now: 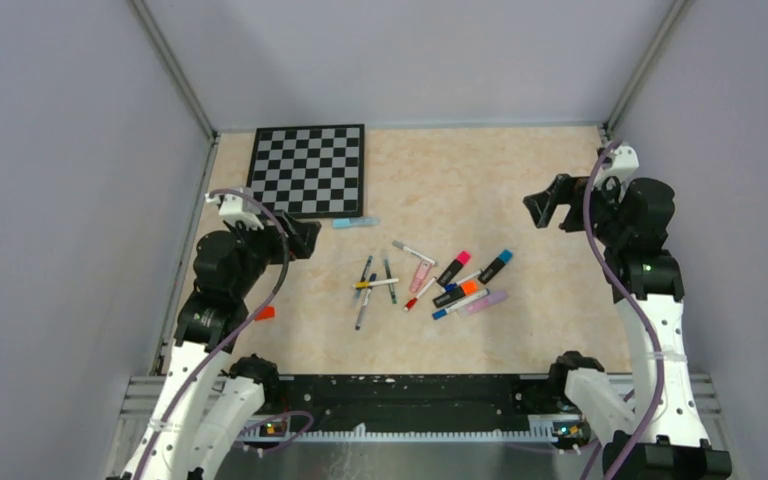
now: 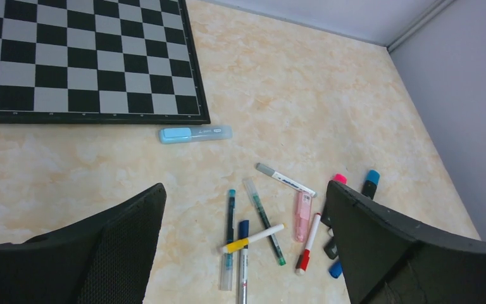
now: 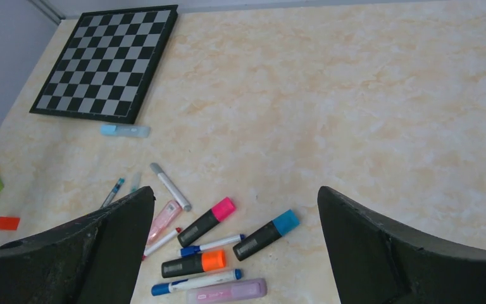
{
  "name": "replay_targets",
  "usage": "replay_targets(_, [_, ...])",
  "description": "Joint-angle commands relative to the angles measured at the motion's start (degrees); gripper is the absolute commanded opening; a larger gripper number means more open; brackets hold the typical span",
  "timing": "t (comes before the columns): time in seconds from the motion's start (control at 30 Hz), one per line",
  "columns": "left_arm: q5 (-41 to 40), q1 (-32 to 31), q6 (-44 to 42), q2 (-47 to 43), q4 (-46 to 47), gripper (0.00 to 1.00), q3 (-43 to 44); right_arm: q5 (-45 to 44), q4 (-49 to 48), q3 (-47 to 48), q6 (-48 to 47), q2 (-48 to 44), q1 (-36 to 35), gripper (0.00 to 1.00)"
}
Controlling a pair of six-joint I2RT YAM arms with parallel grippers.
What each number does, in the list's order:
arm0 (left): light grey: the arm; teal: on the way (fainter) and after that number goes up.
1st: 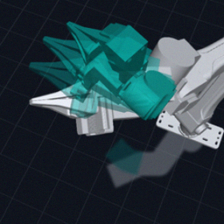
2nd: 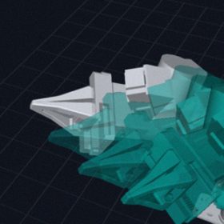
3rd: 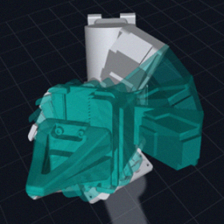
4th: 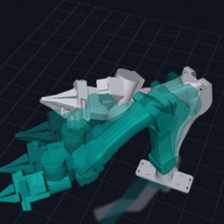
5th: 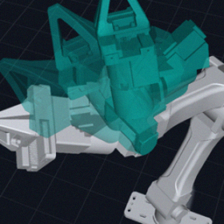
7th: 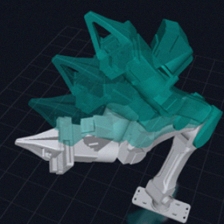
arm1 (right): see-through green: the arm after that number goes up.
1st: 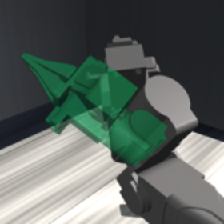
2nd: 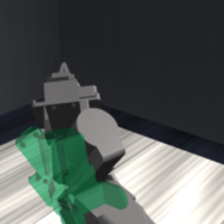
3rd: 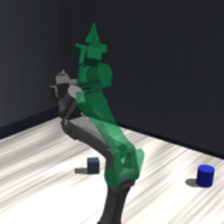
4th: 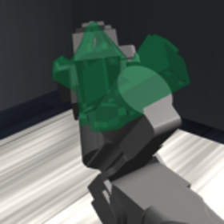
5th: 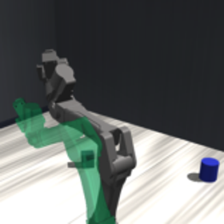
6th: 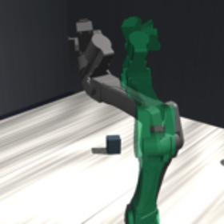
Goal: Open the pen caps
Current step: Pick up the pen from the center of the board.
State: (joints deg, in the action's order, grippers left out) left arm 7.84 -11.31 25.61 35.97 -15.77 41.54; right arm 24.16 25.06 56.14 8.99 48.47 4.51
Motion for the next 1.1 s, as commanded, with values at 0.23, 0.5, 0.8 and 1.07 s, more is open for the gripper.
replay_targets(0.23, [10.80, 0.01, 3.53, -1.88, 3.32, 0.99, -3.60, 4.48, -3.75, -2.62, 0.00, -0.34, 1.48, 0.99])
replay_targets(0.5, [16.61, 0.01, 5.58, 0.17, 6.27, 0.99, -5.60, 21.46, -5.03, -6.70, -12.79, -0.55, 1.46, 0.99])
replay_targets(0.8, [7.78, -15.35, 1.38, 10.54, -0.40, 0.99, -3.68, 36.16, -2.87, -13.14, -25.46, 0.07, 1.48, 0.99])
replay_targets(1.07, [-14.15, -31.81, 3.22, 29.54, -8.22, 0.97, 2.91, 32.60, -4.09, -16.66, -28.15, -0.47, 1.87, 0.99])
